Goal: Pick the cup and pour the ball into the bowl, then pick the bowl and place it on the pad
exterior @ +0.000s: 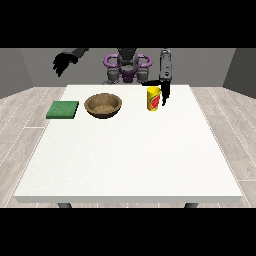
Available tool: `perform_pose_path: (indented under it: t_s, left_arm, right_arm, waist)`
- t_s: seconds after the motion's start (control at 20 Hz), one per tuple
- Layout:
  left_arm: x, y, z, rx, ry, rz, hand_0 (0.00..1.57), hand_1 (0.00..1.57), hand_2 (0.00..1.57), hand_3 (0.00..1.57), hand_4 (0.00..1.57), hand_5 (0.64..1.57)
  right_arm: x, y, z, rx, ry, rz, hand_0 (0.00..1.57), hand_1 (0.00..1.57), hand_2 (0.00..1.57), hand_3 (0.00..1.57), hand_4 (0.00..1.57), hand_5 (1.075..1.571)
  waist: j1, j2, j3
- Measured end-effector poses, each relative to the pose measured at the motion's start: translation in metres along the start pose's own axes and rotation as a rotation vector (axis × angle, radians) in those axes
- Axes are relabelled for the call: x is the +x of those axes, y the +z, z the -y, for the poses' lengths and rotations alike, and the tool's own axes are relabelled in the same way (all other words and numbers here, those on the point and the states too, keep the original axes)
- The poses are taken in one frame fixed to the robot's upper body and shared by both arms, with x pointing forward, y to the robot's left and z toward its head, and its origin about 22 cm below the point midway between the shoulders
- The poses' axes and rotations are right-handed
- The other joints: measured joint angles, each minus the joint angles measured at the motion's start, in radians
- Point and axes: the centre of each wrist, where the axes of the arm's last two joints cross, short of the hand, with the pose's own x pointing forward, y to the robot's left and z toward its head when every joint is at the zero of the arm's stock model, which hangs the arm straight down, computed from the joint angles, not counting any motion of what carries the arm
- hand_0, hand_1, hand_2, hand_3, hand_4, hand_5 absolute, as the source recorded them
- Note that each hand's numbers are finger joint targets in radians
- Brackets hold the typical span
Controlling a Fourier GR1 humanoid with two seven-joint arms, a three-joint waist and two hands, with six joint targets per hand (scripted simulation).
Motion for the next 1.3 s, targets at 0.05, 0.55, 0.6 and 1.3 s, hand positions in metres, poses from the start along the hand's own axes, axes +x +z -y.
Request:
perform_pose_path:
  t_s: [0.05, 0.55, 0.6, 1.3]
  left_arm:
    - [-0.003, -0.002, 0.000, 0.004, 0.004, 0.000, 0.00, 0.00, 0.00, 0.00, 0.21, 1.435]
    - [-0.039, 0.005, -0.015, 0.094, -0.116, 0.019, 1.26, 1.26, 1.57, 1.57, 1.33, 1.483]
    - [-0.038, 0.002, -0.016, 0.116, -0.141, 0.037, 1.27, 1.27, 1.57, 1.57, 1.35, 1.468]
    - [-0.018, -0.032, 0.051, 0.008, -0.558, -0.013, 1.35, 1.35, 1.57, 1.57, 1.42, 1.540]
  right_arm:
    - [-0.003, 0.000, 0.004, -0.003, 0.002, -0.004, 0.00, 0.00, 0.00, 0.00, 0.67, 1.563]
    - [0.018, -0.007, 0.011, 0.050, -0.012, 0.034, 0.00, 0.00, 0.00, 0.07, 0.64, 1.568]
    - [0.023, -0.009, 0.016, 0.060, -0.012, 0.043, 0.00, 0.00, 0.00, 0.17, 0.65, 1.568]
    - [0.004, -0.003, 0.071, -0.027, -0.009, -0.131, 0.00, 0.00, 0.00, 0.24, 0.65, 1.564]
  waist:
    - [-0.001, 0.001, -0.0005]
    - [-0.075, 0.048, 0.0008]
    - [-0.085, 0.054, 0.0030]
    - [-0.033, -0.139, 0.0040]
